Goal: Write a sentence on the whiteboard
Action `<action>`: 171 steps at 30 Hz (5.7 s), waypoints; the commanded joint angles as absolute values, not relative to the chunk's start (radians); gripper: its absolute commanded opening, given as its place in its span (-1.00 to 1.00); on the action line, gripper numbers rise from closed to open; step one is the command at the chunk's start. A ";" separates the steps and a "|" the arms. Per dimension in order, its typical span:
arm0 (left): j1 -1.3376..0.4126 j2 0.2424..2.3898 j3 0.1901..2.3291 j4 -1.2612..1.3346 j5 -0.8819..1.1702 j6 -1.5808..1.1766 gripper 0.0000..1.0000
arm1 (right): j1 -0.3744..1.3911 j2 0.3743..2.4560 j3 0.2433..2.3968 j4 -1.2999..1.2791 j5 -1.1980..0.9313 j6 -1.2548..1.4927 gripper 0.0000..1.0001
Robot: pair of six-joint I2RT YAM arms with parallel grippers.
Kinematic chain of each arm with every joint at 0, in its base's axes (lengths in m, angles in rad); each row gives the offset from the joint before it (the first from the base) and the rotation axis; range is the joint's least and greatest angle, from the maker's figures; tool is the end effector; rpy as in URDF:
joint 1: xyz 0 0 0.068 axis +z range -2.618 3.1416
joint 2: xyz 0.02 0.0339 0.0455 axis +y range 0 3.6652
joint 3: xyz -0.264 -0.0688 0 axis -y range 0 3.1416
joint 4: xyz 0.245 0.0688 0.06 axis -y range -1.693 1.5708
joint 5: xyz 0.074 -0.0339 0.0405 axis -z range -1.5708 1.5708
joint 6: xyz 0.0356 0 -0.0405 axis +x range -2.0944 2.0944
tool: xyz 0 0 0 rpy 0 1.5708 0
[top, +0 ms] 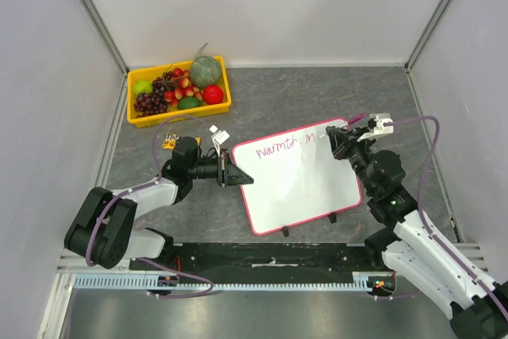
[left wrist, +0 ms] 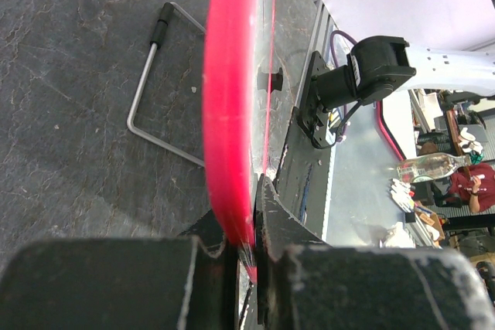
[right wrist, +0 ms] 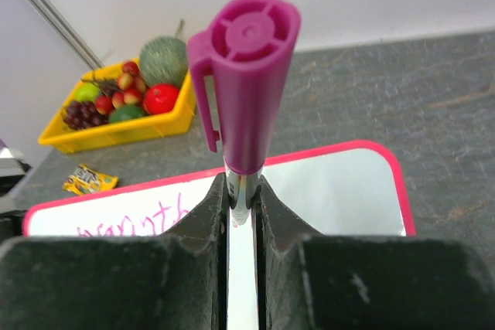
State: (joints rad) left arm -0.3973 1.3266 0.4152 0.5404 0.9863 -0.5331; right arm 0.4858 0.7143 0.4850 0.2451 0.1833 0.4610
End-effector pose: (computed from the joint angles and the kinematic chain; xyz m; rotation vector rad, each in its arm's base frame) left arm 0.2107 -0.1206 0.1788 0.5859 2.0045 -1.5430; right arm 0.1638 0.0791 0.2909 0.1279 1.5818 0.6026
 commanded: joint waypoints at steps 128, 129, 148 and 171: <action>-0.727 0.992 0.946 -0.139 0.707 -0.108 -0.96 | 0.397 1.040 0.620 0.977 -0.948 1.138 0.92; -0.729 0.999 0.953 -0.149 0.738 -0.098 -0.96 | 0.396 1.055 0.623 1.014 -0.963 1.167 0.88; -0.729 1.077 1.006 -0.137 0.816 -0.081 -0.96 | 0.452 1.092 0.632 0.970 -1.023 1.134 -0.02; -0.727 1.048 0.970 -0.150 0.729 -0.101 -0.40 | 0.468 1.051 0.652 0.680 -0.970 0.902 -1.00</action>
State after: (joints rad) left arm -0.7261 1.0798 0.9619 -0.1879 0.7494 -0.1215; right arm 0.4629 1.0641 0.6201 0.7368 -0.9684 0.9413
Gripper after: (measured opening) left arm 0.122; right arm 0.190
